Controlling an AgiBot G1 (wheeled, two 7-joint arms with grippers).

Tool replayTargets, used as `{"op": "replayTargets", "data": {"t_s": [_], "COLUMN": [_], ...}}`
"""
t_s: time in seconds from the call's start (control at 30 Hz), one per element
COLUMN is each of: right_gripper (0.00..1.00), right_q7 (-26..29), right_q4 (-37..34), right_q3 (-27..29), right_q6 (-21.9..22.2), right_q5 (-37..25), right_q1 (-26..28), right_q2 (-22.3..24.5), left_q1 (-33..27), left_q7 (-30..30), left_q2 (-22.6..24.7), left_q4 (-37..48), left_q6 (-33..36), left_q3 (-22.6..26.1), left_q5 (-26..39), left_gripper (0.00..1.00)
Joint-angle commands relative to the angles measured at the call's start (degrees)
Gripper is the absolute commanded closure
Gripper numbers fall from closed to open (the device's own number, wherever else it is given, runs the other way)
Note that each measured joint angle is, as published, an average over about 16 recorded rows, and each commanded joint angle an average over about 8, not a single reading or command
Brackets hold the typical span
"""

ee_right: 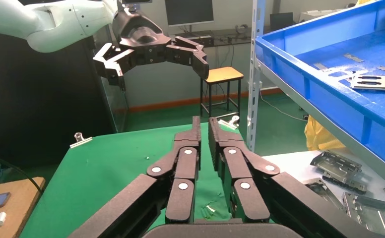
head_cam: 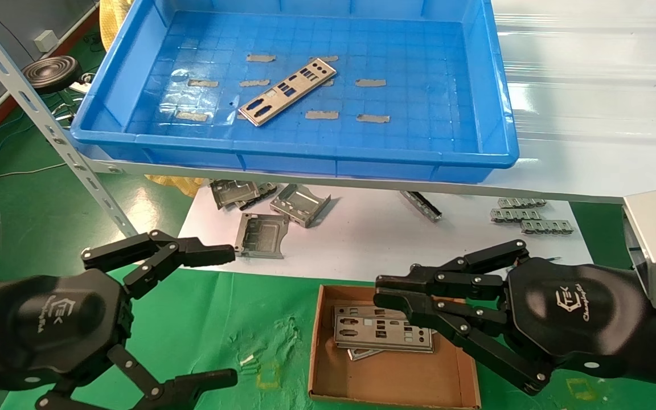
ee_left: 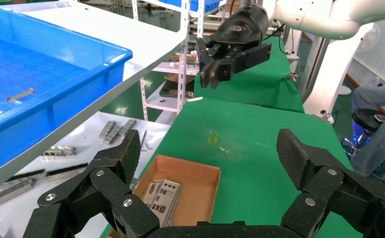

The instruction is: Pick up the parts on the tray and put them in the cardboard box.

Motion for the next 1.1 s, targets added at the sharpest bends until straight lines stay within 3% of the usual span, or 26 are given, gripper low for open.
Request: {"op": "replayTargets", "data": {"t_s": [0.03,0.3,0.53,0.83,1.07,1.1], "right_gripper": [1.0,1.0,1.0,1.0,1.0,0.94], "right_q7": [0.0,0.0,0.0,0.0,0.0,0.0], "right_q4": [0.0,0.0,0.0,0.0,0.0,0.0], "right_q3": [0.0,0.0,0.0,0.0,0.0,0.0], "right_q6": [0.0,0.0,0.0,0.0,0.0,0.0], "right_q5": [0.0,0.0,0.0,0.0,0.0,0.0], "right_q1": [0.0,0.0,0.0,0.0,0.0,0.0], "right_q2": [0.0,0.0,0.0,0.0,0.0,0.0], "left_q1": [-0.2,-20.5,-35.3,-44.9,-48.0,-48.2], "left_q7": [0.0,-5.9,-3.0,2.3,5.1,5.4], "left_q2": [-0.3,10.0,21.0,30.8,35.5,36.0], "left_q4": [-0.3,10.5,30.5,52.2,61.6,62.5], "left_q6": [-0.3,-5.8,-6.8,-11.2,-19.1,-19.7], "left_q3": [0.0,6.5,11.5,15.0,16.5,16.7], "left_q5": [0.4,14.5,23.6,29.9,33.2,33.5], "left_gripper": [0.0,0.0,0.0,0.0,0.0,0.0]}}
